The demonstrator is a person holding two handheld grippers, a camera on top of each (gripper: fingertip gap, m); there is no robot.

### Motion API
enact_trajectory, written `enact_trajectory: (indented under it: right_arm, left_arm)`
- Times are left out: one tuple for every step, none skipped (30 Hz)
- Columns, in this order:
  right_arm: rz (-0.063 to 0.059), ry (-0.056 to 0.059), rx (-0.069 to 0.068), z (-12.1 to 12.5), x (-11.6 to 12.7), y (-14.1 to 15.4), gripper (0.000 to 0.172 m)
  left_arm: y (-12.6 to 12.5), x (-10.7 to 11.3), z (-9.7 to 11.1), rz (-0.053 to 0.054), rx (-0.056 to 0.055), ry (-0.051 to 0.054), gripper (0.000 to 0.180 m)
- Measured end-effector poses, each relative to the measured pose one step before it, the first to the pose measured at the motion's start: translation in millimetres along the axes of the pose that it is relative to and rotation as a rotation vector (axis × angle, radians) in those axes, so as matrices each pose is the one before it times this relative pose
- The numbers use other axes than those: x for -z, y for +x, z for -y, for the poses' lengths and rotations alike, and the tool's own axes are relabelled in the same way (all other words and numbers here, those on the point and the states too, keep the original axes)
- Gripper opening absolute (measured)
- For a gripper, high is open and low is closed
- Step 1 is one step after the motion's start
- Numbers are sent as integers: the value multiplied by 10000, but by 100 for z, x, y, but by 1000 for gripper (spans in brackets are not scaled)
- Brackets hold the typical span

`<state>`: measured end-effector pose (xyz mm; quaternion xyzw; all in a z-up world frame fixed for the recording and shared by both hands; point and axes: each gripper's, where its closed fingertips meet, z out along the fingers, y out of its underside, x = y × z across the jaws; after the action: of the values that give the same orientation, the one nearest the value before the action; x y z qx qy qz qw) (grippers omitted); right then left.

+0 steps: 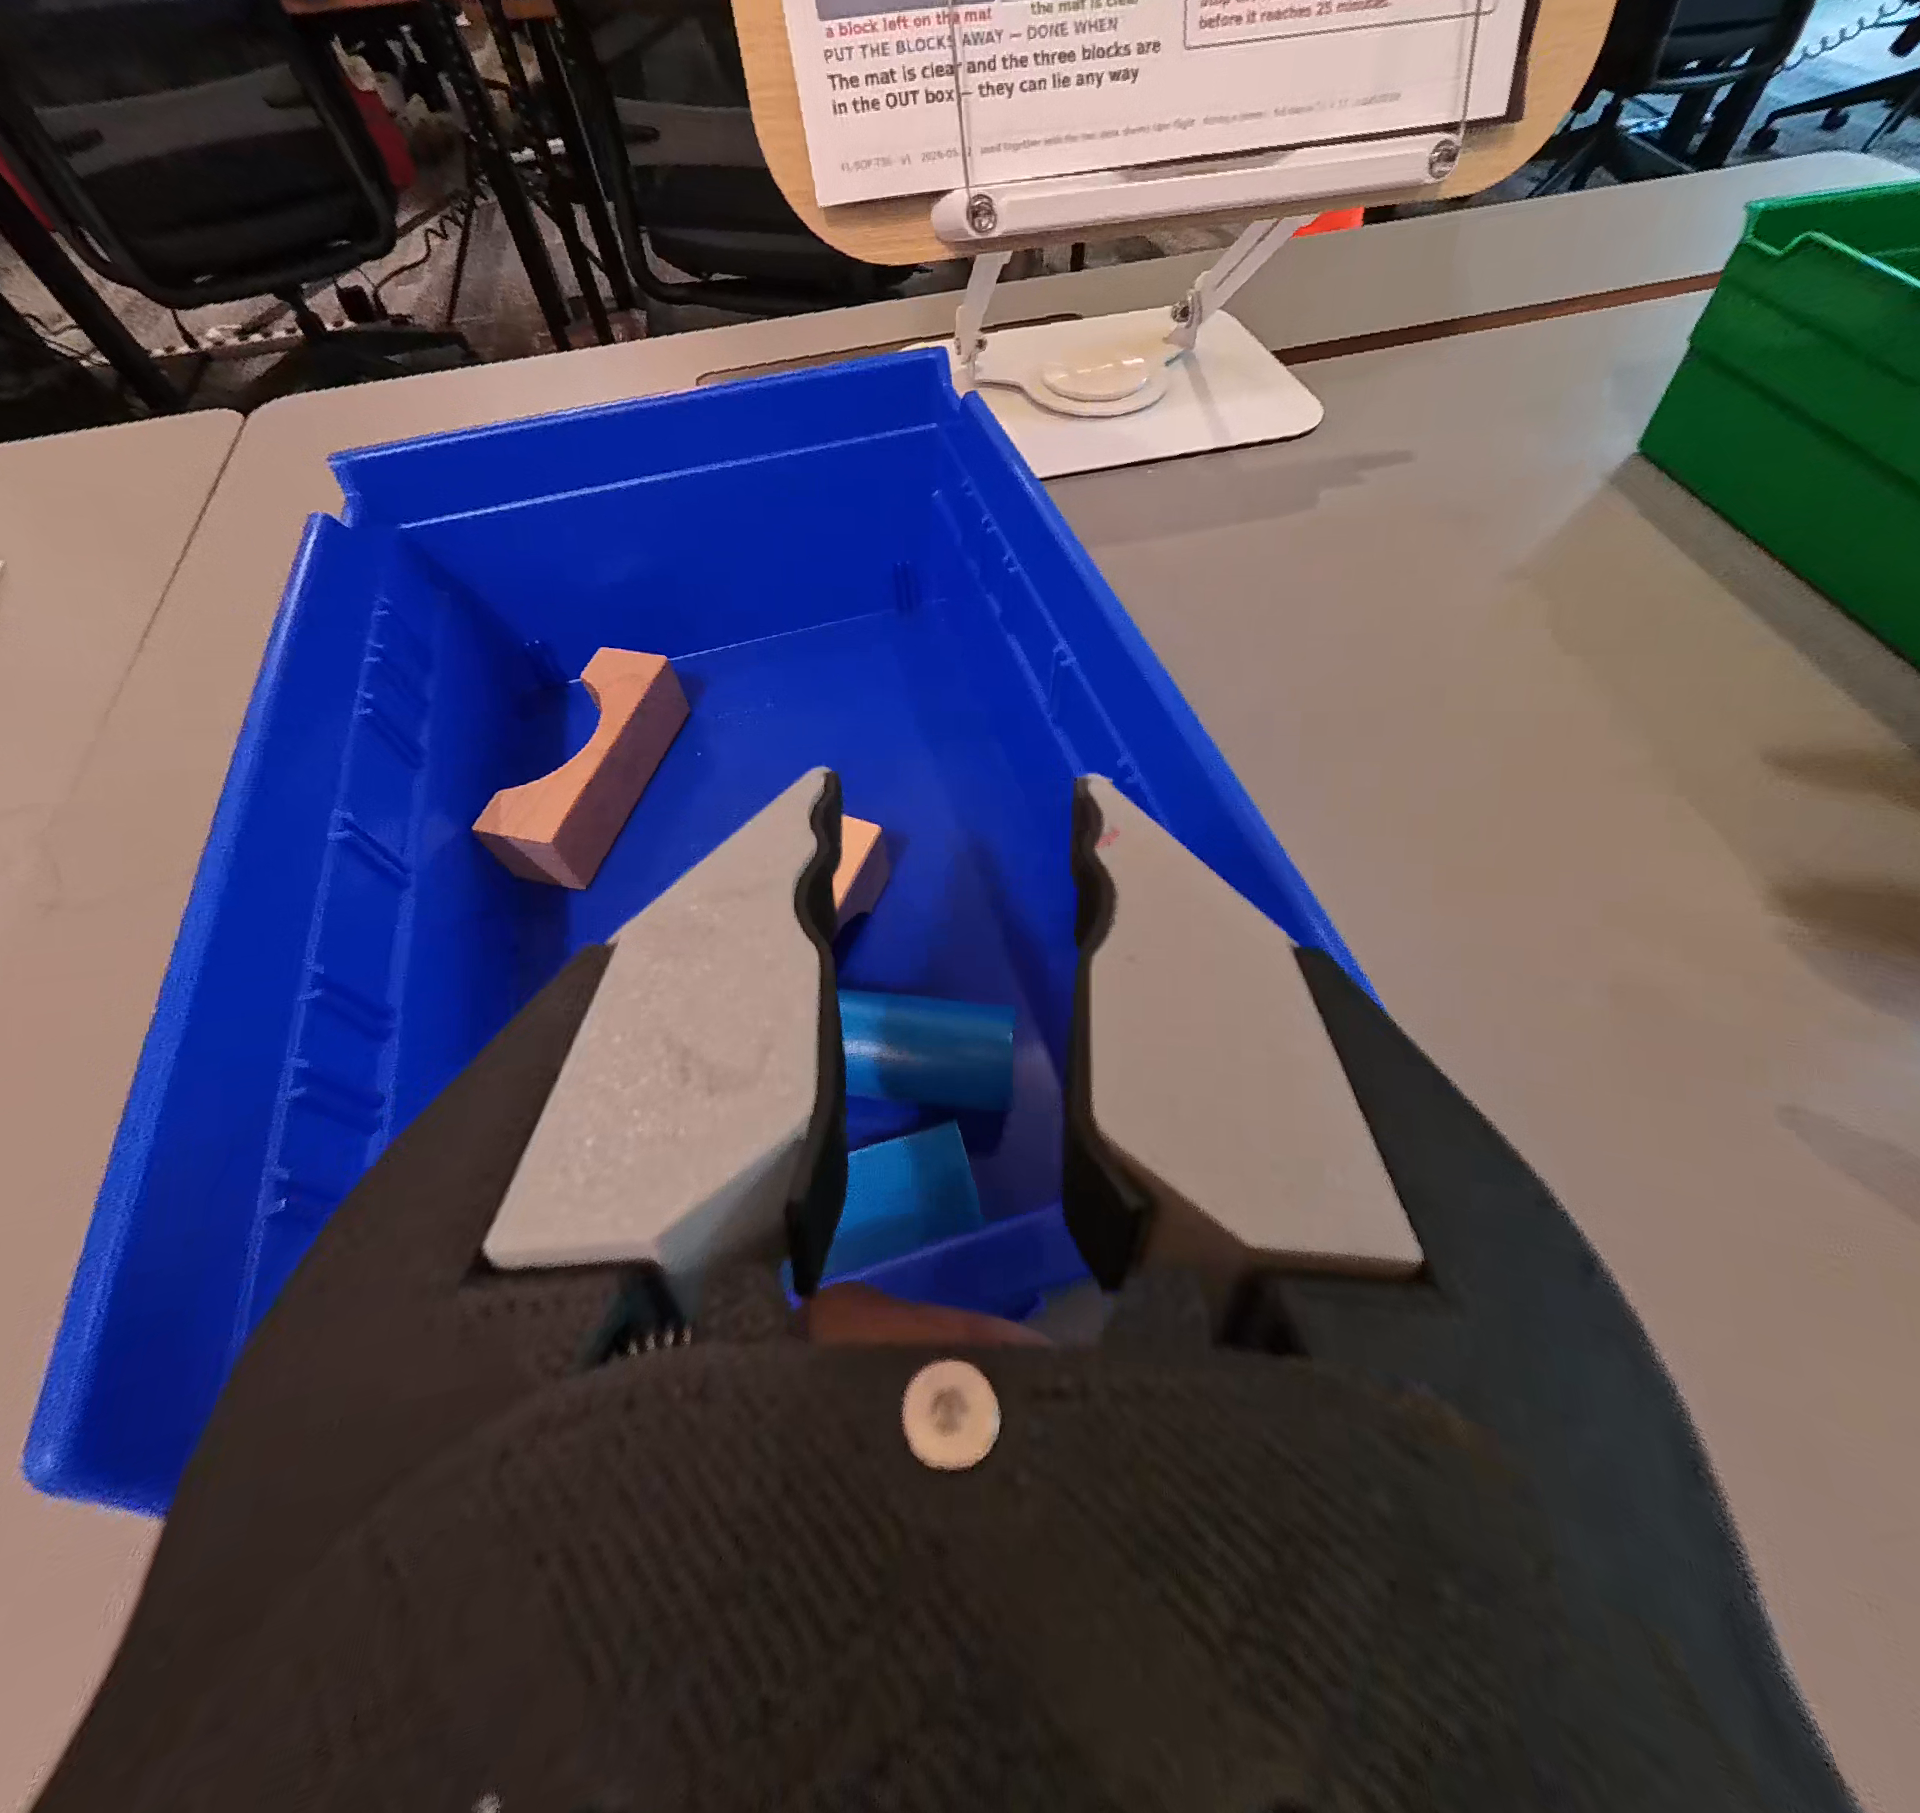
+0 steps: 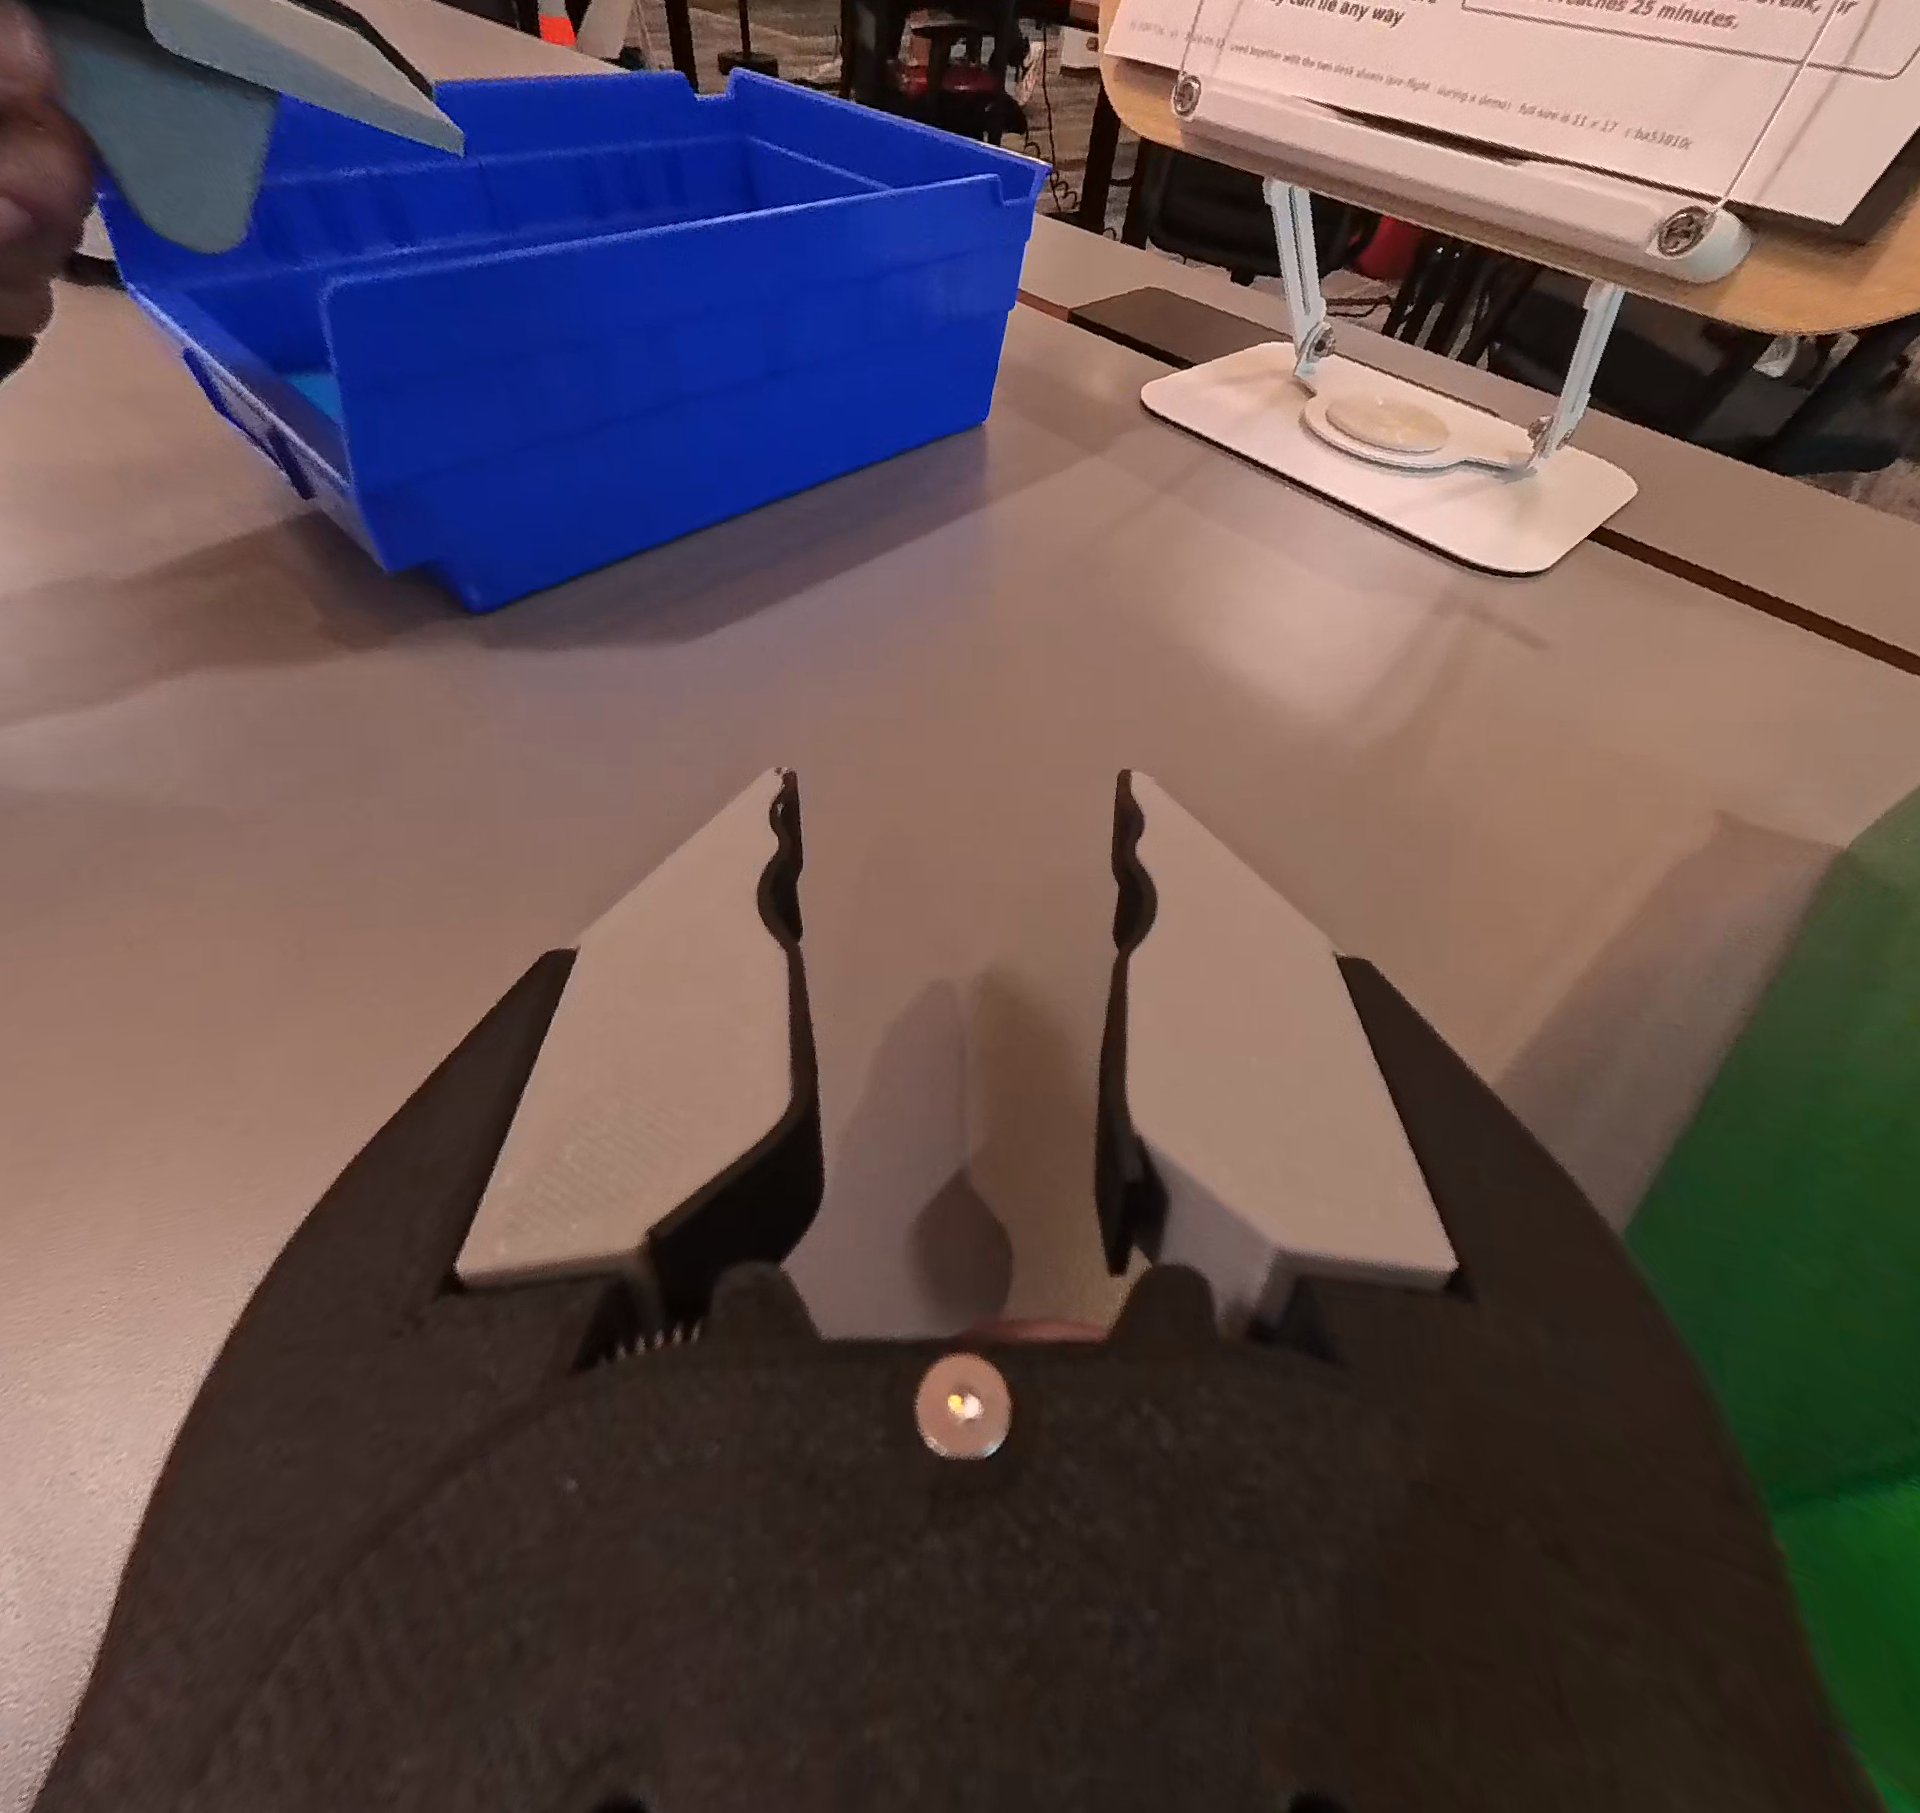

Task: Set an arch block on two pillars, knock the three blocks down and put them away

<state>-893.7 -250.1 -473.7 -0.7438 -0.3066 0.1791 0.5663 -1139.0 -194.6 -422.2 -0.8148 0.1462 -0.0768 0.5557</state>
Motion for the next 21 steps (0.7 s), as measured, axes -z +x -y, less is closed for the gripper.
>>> enact_trajectory:
  right_arm:
    - [-13, -3, 19, -4, 13, -17, 57]
    - [-25, -6, 16, -12, 27, 12, 57]
    - [-25, 3, 10, -1, 20, 22, 57]
    - [-10, 12, -4, 8, 19, 14, 57]
    - [-5, 13, -9, 19, 21, 4, 57]
    - [0, 6, -15, 1, 14, 13, 57]
    - [2, 0, -23, -6, 11, 11, 57]
    - [3, -5, -24, -10, 0, 21, 56]
    - [3, -5, -18, -16, -10, 17, 56]
    - [2, -4, -19, -5, -7, 18, 56]
    - [-20, -30, -33, -45, -14, 58, 56]
    - [-71, -85, -47, -134, -19, 165, 55]
    - [-38, -97, -35, -153, 0, 142, 54]
    - [10, -78, -25, -132, -3, 111, 54]
    - [-55, -102, 23, -178, 24, 236, 53]
    - [-225, -101, -7, -192, 49, 546, 53]
    - [-171, -69, -41, -148, 61, 531, 52]
    - [-22, -26, -96, -86, 68, 342, 52]
    - [77, 1, -165, -55, 67, 215, 52]
    - [75, -1, -145, -37, 62, 231, 52]
    - [-63, -21, -64, -65, 66, 450, 52]
  left_arm:
    - [-84, -5, -61, 43, -9, -37, 44]
    - [-48, 7, -81, 18, -34, -31, 45]
    - [-16, 1, -66, -7, -33, -30, 45]
    - [-48, 7, -54, 9, -20, -26, 45]
    - [-115, 34, -8, 36, -2, -2, 45]
    - [-147, 62, 46, 38, 12, 31, 45]
    - [-176, 84, 86, 34, 30, 47, 45]
    - [-197, 95, 80, 33, 52, 47, 45]
    - [-221, 75, 54, 28, 61, 36, 45]
    - [-219, 49, 9, 25, 56, 14, 45]
    - [-219, 32, -26, 30, 46, -4, 45]
    - [-196, 14, -35, 30, 37, -2, 45]
    - [-122, 10, -15, 9, 30, 3, 45]
    - [-34, 14, -6, -10, 13, 1, 45]
    - [17, 17, 25, -9, -15, 9, 45]
    - [52, 10, 14, -4, -42, 4, 45]
    - [71, 17, 5, -3, -53, -12, 45]
    - [61, 8, -5, -5, -54, -14, 45]
    - [62, 13, -28, -11, -56, -15, 45]
    - [15, 1, -51, -9, -52, -27, 45]
    - [-44, -9, -88, 1, -36, -43, 45]
